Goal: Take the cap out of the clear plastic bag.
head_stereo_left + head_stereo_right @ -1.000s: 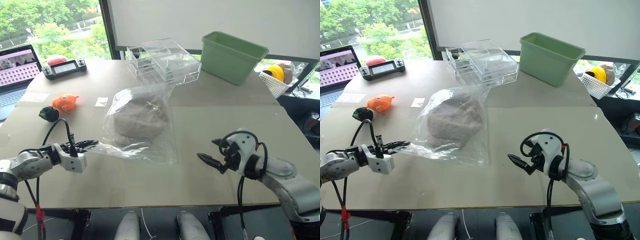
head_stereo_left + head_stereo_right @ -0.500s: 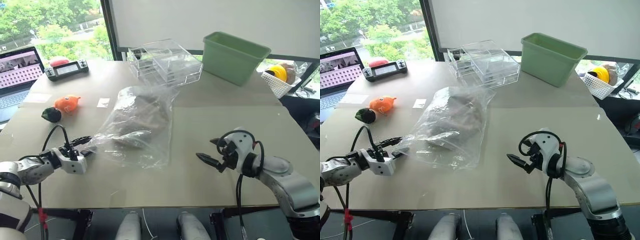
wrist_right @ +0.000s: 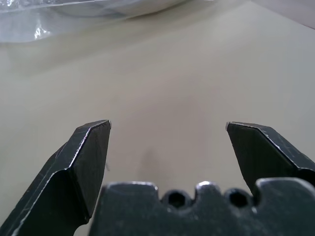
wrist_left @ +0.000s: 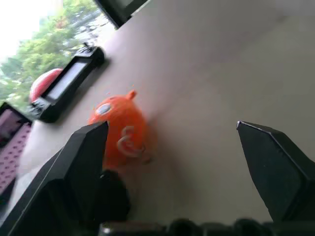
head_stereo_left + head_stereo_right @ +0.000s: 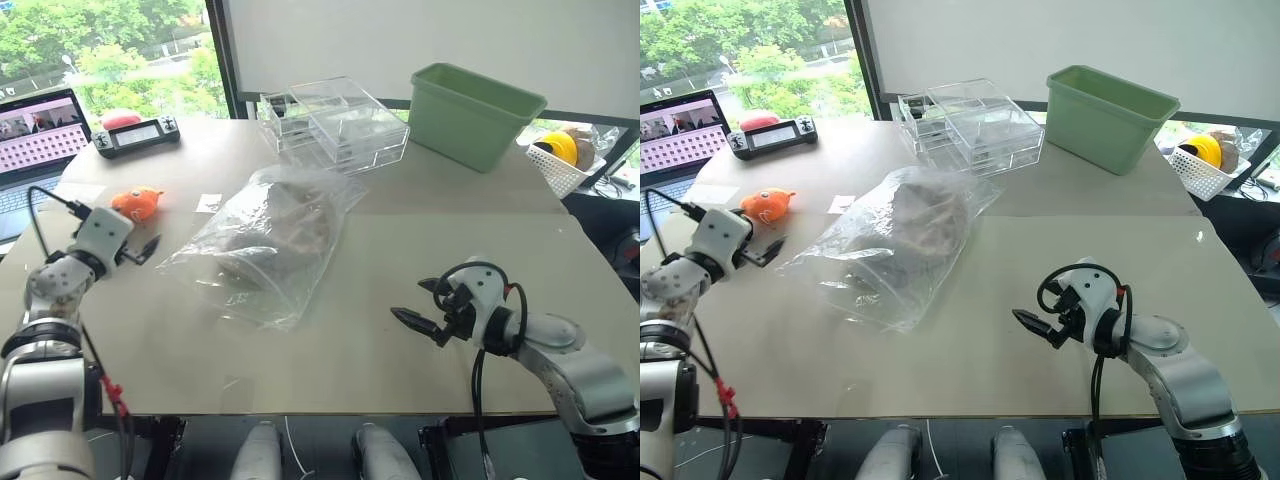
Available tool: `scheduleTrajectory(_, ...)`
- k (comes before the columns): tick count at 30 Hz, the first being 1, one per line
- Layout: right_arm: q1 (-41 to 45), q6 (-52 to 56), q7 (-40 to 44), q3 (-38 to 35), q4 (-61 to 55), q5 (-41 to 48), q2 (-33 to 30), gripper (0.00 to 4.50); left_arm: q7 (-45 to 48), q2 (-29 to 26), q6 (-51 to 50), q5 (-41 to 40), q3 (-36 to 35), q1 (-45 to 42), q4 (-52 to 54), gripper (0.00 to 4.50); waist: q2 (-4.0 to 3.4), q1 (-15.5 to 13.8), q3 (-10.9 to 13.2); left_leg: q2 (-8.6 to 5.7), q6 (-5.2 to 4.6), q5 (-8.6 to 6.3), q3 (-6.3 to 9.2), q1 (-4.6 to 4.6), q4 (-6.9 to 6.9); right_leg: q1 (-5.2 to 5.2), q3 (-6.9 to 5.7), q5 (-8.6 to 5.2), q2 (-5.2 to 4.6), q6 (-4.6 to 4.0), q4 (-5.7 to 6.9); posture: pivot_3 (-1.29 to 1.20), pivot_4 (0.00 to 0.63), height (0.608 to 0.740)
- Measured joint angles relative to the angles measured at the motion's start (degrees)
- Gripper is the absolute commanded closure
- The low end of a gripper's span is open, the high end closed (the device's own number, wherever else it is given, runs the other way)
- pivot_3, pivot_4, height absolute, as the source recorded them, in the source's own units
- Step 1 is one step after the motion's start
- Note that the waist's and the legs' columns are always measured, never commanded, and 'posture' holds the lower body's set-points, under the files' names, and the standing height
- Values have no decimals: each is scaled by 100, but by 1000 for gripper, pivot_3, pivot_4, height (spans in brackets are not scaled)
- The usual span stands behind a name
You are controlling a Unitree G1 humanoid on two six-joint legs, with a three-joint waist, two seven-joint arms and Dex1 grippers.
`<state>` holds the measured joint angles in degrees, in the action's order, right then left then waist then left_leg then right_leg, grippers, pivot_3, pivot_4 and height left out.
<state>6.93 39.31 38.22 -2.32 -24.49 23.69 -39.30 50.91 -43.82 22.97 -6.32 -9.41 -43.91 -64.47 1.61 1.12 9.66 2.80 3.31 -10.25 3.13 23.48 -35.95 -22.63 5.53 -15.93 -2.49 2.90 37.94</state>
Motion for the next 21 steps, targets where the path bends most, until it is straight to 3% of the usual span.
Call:
scheduleTrajectory(4,271,-21,49,161,189,-46,71,0,1455,-9,-2482,-1329,-84,686,2374,16,3,187,2,4,-1,0,3,27,4,-35,5,9,1,-22,12,0,150,735)
scheduleTrajectory(7,362,-27,127,189,214,-20,99,0,2216,-515,-3914,-1984,-22,1324,3870,16,3,318,2,5,-4,-2,4,33,7,-47,6,17,2,-42,16,0,150,735)
scheduleTrajectory(9,364,-27,433,202,66,164,82,0,2936,-1192,-4841,-2244,117,1609,4470,16,2,342,4,5,-7,-4,5,28,11,-49,5,5,4,-39,18,0,150,735)
scheduleTrajectory(14,547,-24,862,433,-405,423,18,0,3710,-1985,-5315,-2238,457,1028,4208,16,29,277,19,5,-8,-2,9,28,2,-47,-1,-14,6,-9,17,0,150,735)
scheduleTrajectory(17,702,-2,1027,537,-554,513,-8,0,4043,-2516,-5003,-2152,709,856,4255,16,28,266,18,4,-8,-3,2,30,5,-45,4,-15,1,-8,8,0,150,735)
scheduleTrajectory(21,821,16,1059,622,-580,597,-9,0,4112,-2396,-4675,-2087,904,1322,4819,16,25,218,20,8,-9,-4,7,35,14,-55,-3,-24,3,-23,16,0,150,735)
